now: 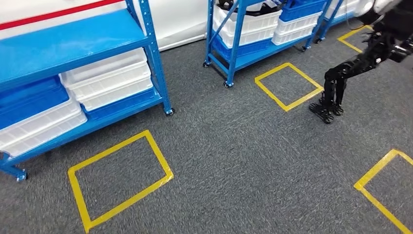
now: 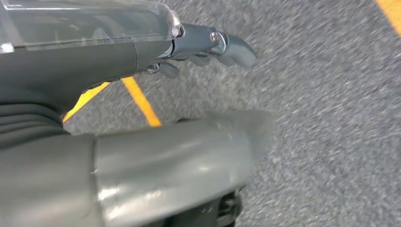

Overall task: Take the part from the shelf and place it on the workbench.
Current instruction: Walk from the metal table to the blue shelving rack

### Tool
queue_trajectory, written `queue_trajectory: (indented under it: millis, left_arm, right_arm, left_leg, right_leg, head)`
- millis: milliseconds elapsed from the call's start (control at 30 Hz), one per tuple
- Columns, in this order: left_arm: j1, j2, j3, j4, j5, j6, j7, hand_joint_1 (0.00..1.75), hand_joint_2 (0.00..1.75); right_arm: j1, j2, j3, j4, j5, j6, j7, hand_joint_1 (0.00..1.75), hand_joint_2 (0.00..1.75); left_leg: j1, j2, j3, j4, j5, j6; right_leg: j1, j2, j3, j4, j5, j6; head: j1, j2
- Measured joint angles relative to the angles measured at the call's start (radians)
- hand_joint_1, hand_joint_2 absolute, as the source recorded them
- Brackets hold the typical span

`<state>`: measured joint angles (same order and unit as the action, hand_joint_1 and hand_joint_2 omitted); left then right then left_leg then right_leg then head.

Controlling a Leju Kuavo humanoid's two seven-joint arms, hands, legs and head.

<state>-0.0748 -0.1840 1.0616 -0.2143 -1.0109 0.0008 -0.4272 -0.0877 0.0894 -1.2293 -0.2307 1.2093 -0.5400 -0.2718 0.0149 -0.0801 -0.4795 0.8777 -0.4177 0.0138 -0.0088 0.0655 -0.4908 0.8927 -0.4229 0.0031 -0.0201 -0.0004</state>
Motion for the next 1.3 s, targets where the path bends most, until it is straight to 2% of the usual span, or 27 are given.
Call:
queue_trajectory:
  millis: [67, 133, 200, 233, 267, 300, 333, 400, 467, 500, 567, 633, 700, 733, 767, 800, 833, 867, 933, 967, 1000, 1067, 1100, 1133, 1200, 1267, 1300]
  left_arm:
    - [0.002, 0.001, 0.002, 0.000, -0.004, 0.000, 0.010, 0.00, 0.00]
    - [0.003, 0.001, 0.002, 0.000, -0.009, 0.000, 0.018, 0.00, 0.00]
    - [0.002, 0.001, 0.002, 0.000, -0.015, 0.001, 0.025, 0.00, 0.00]
    - [0.002, 0.001, 0.002, 0.000, -0.016, 0.001, 0.028, 0.00, 0.00]
    - [0.002, 0.001, 0.002, 0.000, -0.016, 0.001, 0.029, 0.00, 0.00]
    - [0.004, 0.001, 0.002, 0.000, -0.017, 0.000, 0.030, 0.00, 0.00]
    - [0.006, 0.002, 0.002, 0.000, -0.017, 0.000, 0.031, 0.00, 0.00]
    - [0.007, 0.002, 0.002, 0.000, -0.017, 0.000, 0.031, 0.00, 0.00]
    - [0.003, 0.002, 0.002, 0.000, -0.017, 0.000, 0.031, 0.00, 0.00]
    - [0.003, 0.002, 0.002, 0.000, -0.017, 0.000, 0.031, 0.00, 0.00]
    - [0.005, 0.003, 0.002, 0.000, -0.017, 0.000, 0.031, 0.00, 0.00]
    - [0.005, 0.003, 0.003, 0.000, -0.017, 0.000, 0.031, 0.00, 0.00]
    - [0.003, 0.002, 0.003, 0.000, -0.017, 0.000, 0.031, 0.00, 0.00]
    - [0.002, 0.002, 0.003, 0.000, -0.017, 0.000, 0.031, 0.00, 0.00]
    - [0.002, 0.002, 0.003, 0.000, -0.017, 0.000, 0.031, 0.00, 0.00]
    - [0.003, 0.002, 0.003, 0.000, -0.017, 0.000, 0.031, 0.00, 0.00]
    - [0.004, 0.002, 0.003, 0.000, -0.017, 0.000, 0.031, 0.00, 0.00]
    - [0.004, 0.002, 0.003, 0.000, -0.017, 0.000, 0.031, 0.00, 0.00]
    - [0.003, 0.001, 0.003, 0.001, -0.017, 0.000, 0.031, 0.00, 0.00]
    - [0.003, 0.001, 0.003, 0.002, -0.017, 0.000, 0.031, 0.00, 0.00]
    - [0.003, 0.000, 0.003, 0.002, -0.017, 0.000, 0.031, 0.00, 0.00]
    - [0.005, 0.001, 0.003, 0.003, -0.018, 0.000, 0.032, 0.00, 0.00]
    - [0.006, 0.002, 0.003, 0.003, -0.019, 0.001, 0.033, 0.00, 0.00]
    - [0.006, 0.002, 0.003, 0.003, -0.021, 0.001, 0.035, 0.00, 0.00]
    - [0.003, 0.003, 0.003, 0.003, -0.025, 0.002, 0.039, 0.00, 0.00]
    - [0.002, 0.003, 0.003, 0.003, -0.027, 0.004, 0.042, 0.00, 0.00]
    - [0.003, 0.003, 0.003, 0.003, -0.029, 0.004, 0.044, 0.00, 0.00]
  right_arm:
    - [-0.003, 0.000, 0.000, 0.000, 0.001, 0.000, 0.000, 0.00, 0.00]
    - [-0.004, 0.001, 0.000, 0.000, 0.001, 0.000, 0.000, 0.00, 0.00]
    - [-0.002, 0.002, 0.000, 0.000, 0.002, 0.000, 0.001, 0.00, 0.00]
    - [-0.001, 0.002, 0.000, 0.000, 0.002, 0.000, 0.001, 0.00, 0.00]
    - [-0.001, 0.002, 0.000, 0.000, 0.002, 0.000, 0.001, 0.00, 0.00]
    - [-0.001, 0.002, 0.000, 0.000, 0.002, 0.000, 0.001, 0.00, 0.00]
    - [-0.001, 0.002, 0.000, 0.000, 0.002, 0.001, 0.001, 0.00, 0.00]
    - [-0.002, 0.003, 0.000, 0.000, 0.002, 0.001, 0.001, 0.00, 0.00]
    - [-0.003, 0.004, 0.001, 0.000, 0.002, 0.001, 0.001, 0.00, 0.00]
    - [-0.004, 0.004, 0.001, 0.000, 0.002, 0.001, 0.001, 0.00, 0.00]
    - [-0.009, 0.004, 0.001, 0.000, 0.002, 0.001, 0.001, 0.00, 0.00]
    - [-0.010, 0.003, 0.001, 0.000, 0.002, 0.001, 0.001, 0.00, 0.00]
    - [-0.006, 0.003, 0.001, 0.001, 0.002, 0.001, 0.001, 0.00, 0.00]
    - [-0.005, 0.003, 0.001, 0.001, 0.002, 0.001, 0.001, 0.00, 0.00]
    - [-0.003, 0.003, 0.001, 0.001, 0.002, 0.001, 0.001, 0.00, 0.00]
    - [-0.003, 0.003, 0.001, 0.001, 0.002, 0.001, 0.002, 0.00, 0.00]
    - [-0.002, 0.002, 0.001, 0.001, 0.002, 0.001, 0.002, 0.00, 0.00]
    - [-0.002, 0.002, 0.001, 0.001, 0.002, 0.001, 0.002, 0.00, 0.00]
    - [-0.001, 0.001, 0.001, 0.001, 0.002, 0.001, 0.002, 0.00, 0.00]
    - [-0.001, 0.000, 0.001, 0.001, 0.002, 0.001, 0.002, 0.00, 0.00]
    - [-0.003, -0.001, 0.001, 0.001, 0.003, 0.001, 0.001, 0.00, 0.00]
    - [-0.009, 0.000, 0.002, 0.001, 0.003, 0.001, 0.001, 0.00, 0.00]
    - [-0.011, 0.001, 0.002, 0.001, 0.003, 0.001, 0.001, 0.00, 0.00]
    - [-0.010, 0.002, 0.002, 0.001, 0.003, 0.001, 0.001, 0.00, 0.00]
    - [-0.006, 0.003, 0.002, 0.001, 0.004, 0.001, 0.001, 0.00, 0.00]
    - [-0.002, 0.003, 0.002, 0.001, 0.004, 0.001, 0.001, 0.00, 0.00]
    - [-0.002, 0.003, 0.003, 0.001, 0.005, 0.001, 0.001, 0.00, 0.00]
  left_leg:
    - [0.000, -0.011, -0.004, 0.001, -0.001, -0.012]
    - [-0.001, 0.018, -0.028, 0.052, -0.037, -0.020]
    - [0.000, 0.059, -0.094, 0.193, -0.115, -0.028]
    - [0.000, 0.067, -0.131, 0.269, -0.148, -0.032]
    - [0.001, 0.071, -0.156, 0.320, -0.163, -0.034]
    - [0.000, 0.074, -0.159, 0.328, -0.155, -0.035]
    - [0.000, 0.078, -0.142, 0.295, -0.129, -0.034]
    - [-0.004, 0.118, -0.066, 0.146, -0.060, -0.025]
    - [-0.010, 0.151, -0.020, 0.051, -0.027, -0.012]
    - [-0.013, 0.151, -0.019, 0.043, -0.027, -0.007]
    - [-0.011, 0.128, -0.020, 0.042, -0.023, 0.003]
    - [-0.006, 0.106, -0.017, 0.035, -0.014, 0.015]
    - [-0.004, 0.085, -0.018, 0.034, -0.009, 0.021]
    - [-0.004, 0.072, -0.020, 0.035, -0.009, 0.022]
    - [-0.005, 0.058, -0.020, 0.036, -0.009, 0.022]
    - [-0.005, 0.044, -0.021, 0.039, -0.010, 0.022]
    - [-0.004, 0.029, -0.020, 0.043, -0.012, 0.021]
    - [-0.004, 0.013, -0.020, 0.048, -0.015, 0.019]
    - [-0.004, -0.013, -0.023, 0.059, -0.021, 0.012]
    - [-0.004, -0.024, -0.028, 0.064, -0.023, 0.007]
    - [-0.003, -0.034, -0.034, 0.067, -0.024, 0.001]
    - [-0.002, -0.049, -0.042, 0.068, -0.024, -0.011]
    - [-0.002, -0.041, -0.046, 0.075, -0.030, -0.016]
    - [-0.002, -0.020, -0.057, 0.098, -0.046, -0.020]
    - [-0.002, 0.036, -0.109, 0.209, -0.110, -0.026]
    - [0.002, 0.063, -0.172, 0.337, -0.162, -0.034]
    - [0.004, 0.068, -0.185, 0.362, -0.162, -0.039]
  right_leg:
    - [-0.002, -0.024, 0.003, -0.006, 0.003, -0.004]
    - [-0.007, -0.049, 0.007, -0.014, 0.005, -0.012]
    - [-0.007, -0.074, 0.008, -0.014, 0.003, -0.019]
    - [-0.005, -0.087, 0.007, -0.012, 0.001, -0.021]
    - [-0.004, -0.100, 0.006, -0.009, -0.002, -0.022]
    - [-0.003, -0.112, 0.006, -0.004, -0.005, -0.021]
    - [-0.003, -0.123, 0.006, 0.001, -0.010, -0.020]
    - [-0.001, -0.143, 0.007, 0.016, -0.022, -0.015]
    - [0.002, -0.161, 0.009, 0.028, -0.033, -0.006]
    - [0.003, -0.169, 0.010, 0.030, -0.036, -0.001]
    - [0.003, -0.178, 0.015, 0.033, -0.042, 0.011]
    - [-0.001, -0.138, 0.002, 0.073, -0.075, 0.021]
    - [-0.005, -0.086, -0.056, 0.199, -0.147, 0.028]
    - [-0.006, -0.076, -0.092, 0.273, -0.179, 0.029]
    - [-0.007, -0.072, -0.121, 0.329, -0.194, 0.031]
    - [-0.008, -0.071, -0.134, 0.348, -0.187, 0.031]
    - [-0.009, -0.069, -0.128, 0.325, -0.159, 0.030]
    - [-0.010, -0.060, -0.103, 0.263, -0.116, 0.027]
    - [-0.011, -0.016, -0.047, 0.125, -0.050, 0.018]
    - [-0.010, 0.000, -0.031, 0.083, -0.036, 0.014]
    - [-0.009, 0.009, -0.027, 0.070, -0.036, 0.011]
    - [-0.010, -0.011, -0.027, 0.068, -0.036, 0.005]
    - [-0.011, -0.022, -0.024, 0.063, -0.034, -0.001]
    - [-0.013, -0.035, -0.022, 0.058, -0.032, -0.008]
    - [-0.012, -0.065, -0.019, 0.052, -0.032, -0.018]
    - [-0.008, -0.097, -0.019, 0.053, -0.034, -0.022]
    - [-0.007, -0.111, -0.019, 0.055, -0.037, -0.022]
  head:
    - [0.001, 0.000]
    - [0.000, 0.000]
    - [0.000, 0.000]
    - [0.000, 0.000]
    - [0.000, 0.000]
    - [0.000, 0.000]
    - [0.000, 0.000]
    - [0.000, 0.000]
    - [0.000, 0.000]
    - [0.000, 0.000]
    - [0.000, 0.000]
    - [0.000, 0.000]
    - [0.001, 0.000]
    - [0.001, 0.000]
    - [0.001, 0.000]
    - [0.001, 0.000]
    - [0.001, 0.000]
    - [0.001, 0.000]
    - [0.001, 0.000]
    - [0.001, 0.000]
    - [0.001, 0.000]
    - [0.001, 0.000]
    - [0.001, 0.000]
    - [0.000, 0.000]
    - [-0.002, 0.000]
    - [-0.003, 0.000]
    - [-0.003, 0.000]
